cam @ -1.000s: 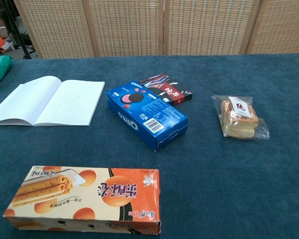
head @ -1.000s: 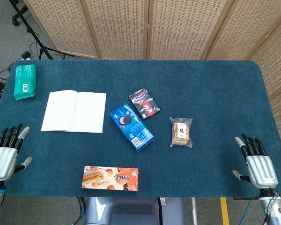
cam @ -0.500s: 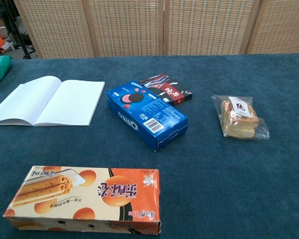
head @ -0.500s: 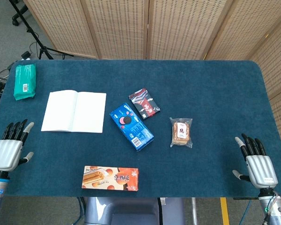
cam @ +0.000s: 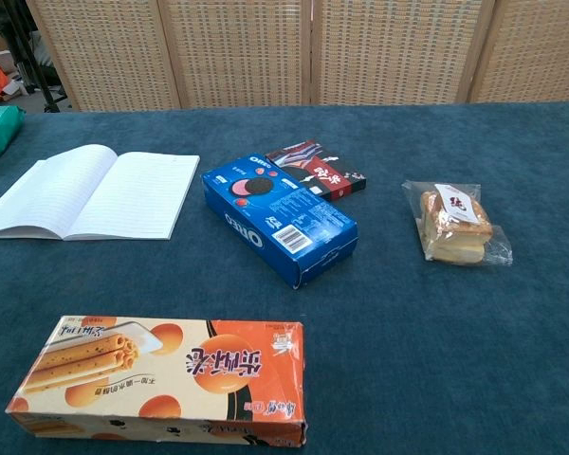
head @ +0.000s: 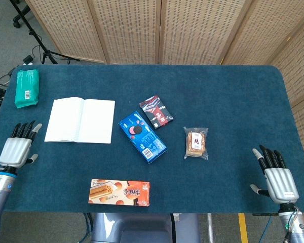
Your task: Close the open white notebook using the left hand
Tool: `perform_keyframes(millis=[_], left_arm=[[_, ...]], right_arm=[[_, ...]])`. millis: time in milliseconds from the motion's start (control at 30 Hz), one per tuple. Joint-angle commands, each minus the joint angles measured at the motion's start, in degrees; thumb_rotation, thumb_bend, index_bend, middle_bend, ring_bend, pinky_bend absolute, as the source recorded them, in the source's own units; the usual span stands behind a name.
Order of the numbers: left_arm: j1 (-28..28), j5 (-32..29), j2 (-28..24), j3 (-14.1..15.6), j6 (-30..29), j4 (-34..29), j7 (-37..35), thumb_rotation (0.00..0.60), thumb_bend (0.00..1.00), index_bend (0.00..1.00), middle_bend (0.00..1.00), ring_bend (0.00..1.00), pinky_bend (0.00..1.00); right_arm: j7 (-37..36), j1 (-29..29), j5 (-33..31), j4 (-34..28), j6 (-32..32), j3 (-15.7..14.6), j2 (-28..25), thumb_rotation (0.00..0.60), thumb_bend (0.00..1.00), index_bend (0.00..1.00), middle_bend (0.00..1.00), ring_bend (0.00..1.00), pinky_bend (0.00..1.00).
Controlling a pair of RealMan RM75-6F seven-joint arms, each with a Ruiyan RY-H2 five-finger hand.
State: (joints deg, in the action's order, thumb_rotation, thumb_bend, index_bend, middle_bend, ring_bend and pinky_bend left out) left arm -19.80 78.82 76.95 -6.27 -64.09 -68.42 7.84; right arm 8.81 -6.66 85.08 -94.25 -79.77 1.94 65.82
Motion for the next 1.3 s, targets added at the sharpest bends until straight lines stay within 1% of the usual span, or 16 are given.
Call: perform_keyframes(millis=[33,133,233,333,533,733,1300], left_arm=[[-1.76,-0.06,2.13,-0.22,1.48,3.42,-0.9,0.6,0.21,0.0,0.0,0.0,0.0],[-2.34,0.18,3.16,-0.37,1.43,5.06,-1.45,0.6,0.21,0.0,0.0,0.0,0.0],[-4.13,0.78,6.02,-0.85,1.84,9.22,-2.99,0.6,0.21,0.0,0.0,0.0,0.0],[-4.96,1.15,7.8,-0.87,1.71,12.08,-4.01,0.6,0.21,0.0,0.0,0.0,0.0],[-6.56,0.64,10.3,-0.87,3.47,15.86,-4.76,0.6,0.21,0.0,0.0,0.0,0.0],[-7.58,-0.53,12.08,-1.06,5.4,17.81,-5.47,0.6,0.21,0.0,0.0,0.0,0.0],[-9.1,-0.29,15.32,-0.12,6.24,22.66,-5.64,0.6,0.22,0.0,0.0,0.0,0.0]], right_arm=[[-0.04,-0.03,-0.08,0.03,0.05,0.03,0.03,0.6,0.1,0.05,0.0,0.0,0.0],[-0.1,-0.05,-0.13,0.1,0.02,0.09,0.06,0.6,0.1,0.05,0.0,0.0,0.0],[-0.3,-0.14,-0.16,0.16,0.25,0.05,0.13,0.6,0.1,0.05,0.0,0.0,0.0],[-0.51,-0.15,-0.18,0.23,0.27,0.04,0.14,0.6,0.1,0.05,0.0,0.0,0.0],[-0.67,-0.31,-0.45,0.33,0.71,0.02,0.15,0.6,0.1,0.05,0.0,0.0,0.0],[-0.9,-0.32,-0.45,0.44,0.65,0.05,0.13,0.6,0.1,0.05,0.0,0.0,0.0],[-1.0,-0.36,-0.41,0.4,0.62,0.0,0.1,0.6,0.1,0.05,0.0,0.0,0.0]])
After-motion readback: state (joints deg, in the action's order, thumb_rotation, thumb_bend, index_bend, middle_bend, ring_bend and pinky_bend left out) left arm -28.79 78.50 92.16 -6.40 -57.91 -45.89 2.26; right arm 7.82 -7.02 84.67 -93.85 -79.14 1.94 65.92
